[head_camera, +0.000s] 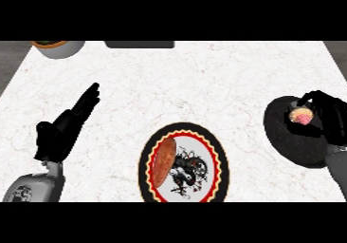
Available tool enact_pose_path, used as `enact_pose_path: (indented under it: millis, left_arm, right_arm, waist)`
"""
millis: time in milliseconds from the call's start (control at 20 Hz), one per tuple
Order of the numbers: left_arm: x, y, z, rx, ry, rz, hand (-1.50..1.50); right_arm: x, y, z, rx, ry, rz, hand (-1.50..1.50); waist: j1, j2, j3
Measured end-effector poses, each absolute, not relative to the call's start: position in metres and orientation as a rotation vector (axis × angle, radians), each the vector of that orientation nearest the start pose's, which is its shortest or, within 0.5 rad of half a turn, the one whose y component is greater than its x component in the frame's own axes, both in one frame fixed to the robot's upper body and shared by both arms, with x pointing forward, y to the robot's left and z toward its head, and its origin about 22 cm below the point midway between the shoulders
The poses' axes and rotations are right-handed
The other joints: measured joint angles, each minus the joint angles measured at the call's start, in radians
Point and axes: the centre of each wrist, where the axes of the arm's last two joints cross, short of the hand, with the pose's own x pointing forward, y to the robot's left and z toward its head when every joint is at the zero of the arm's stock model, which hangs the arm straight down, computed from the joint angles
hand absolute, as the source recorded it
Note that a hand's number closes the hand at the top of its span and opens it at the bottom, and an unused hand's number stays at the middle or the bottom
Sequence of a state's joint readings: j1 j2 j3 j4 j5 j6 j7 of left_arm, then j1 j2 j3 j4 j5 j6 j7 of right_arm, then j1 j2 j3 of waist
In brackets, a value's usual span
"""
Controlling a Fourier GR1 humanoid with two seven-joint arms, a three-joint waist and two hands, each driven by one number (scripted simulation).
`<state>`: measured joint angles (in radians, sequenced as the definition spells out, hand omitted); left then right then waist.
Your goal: Pick the cupcake from the plate and place it in the pan
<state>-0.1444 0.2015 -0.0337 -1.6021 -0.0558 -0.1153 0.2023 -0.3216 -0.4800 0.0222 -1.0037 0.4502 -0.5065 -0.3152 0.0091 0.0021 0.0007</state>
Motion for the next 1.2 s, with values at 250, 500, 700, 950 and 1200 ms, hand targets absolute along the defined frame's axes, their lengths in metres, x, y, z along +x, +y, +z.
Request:
enact_pose_path:
  millis: [250,500,700,950,1200]
  left_arm:
    - [0.276,0.245,0.051,0.077,-1.512,-0.356,0.0]
    - [0.275,0.24,0.053,0.074,-1.512,-0.366,0.0]
    - [0.275,0.242,0.053,0.078,-1.513,-0.369,0.0]
    - [0.279,0.241,0.053,0.082,-1.515,-0.359,0.0]
    - [0.277,0.245,0.054,0.08,-1.517,-0.364,0.0]
  right_arm:
    - [0.319,-0.378,-0.011,-1.032,-1.385,0.618,-1.5]
    - [0.341,-0.38,-0.017,-0.925,-1.37,0.588,-1.5]
    - [0.347,-0.386,-0.014,-0.819,-1.463,0.464,-1.5]
    - [0.346,-0.397,-0.014,-0.684,-1.605,0.247,-1.5]
    - [0.332,-0.428,-0.012,-0.522,-1.647,0.108,-1.5]
  waist:
    - [0.014,0.006,0.0]
    - [0.02,0.007,0.001]
    - [0.02,0.009,0.002]
    - [0.017,0.011,0.003]
    - [0.017,0.01,0.003]
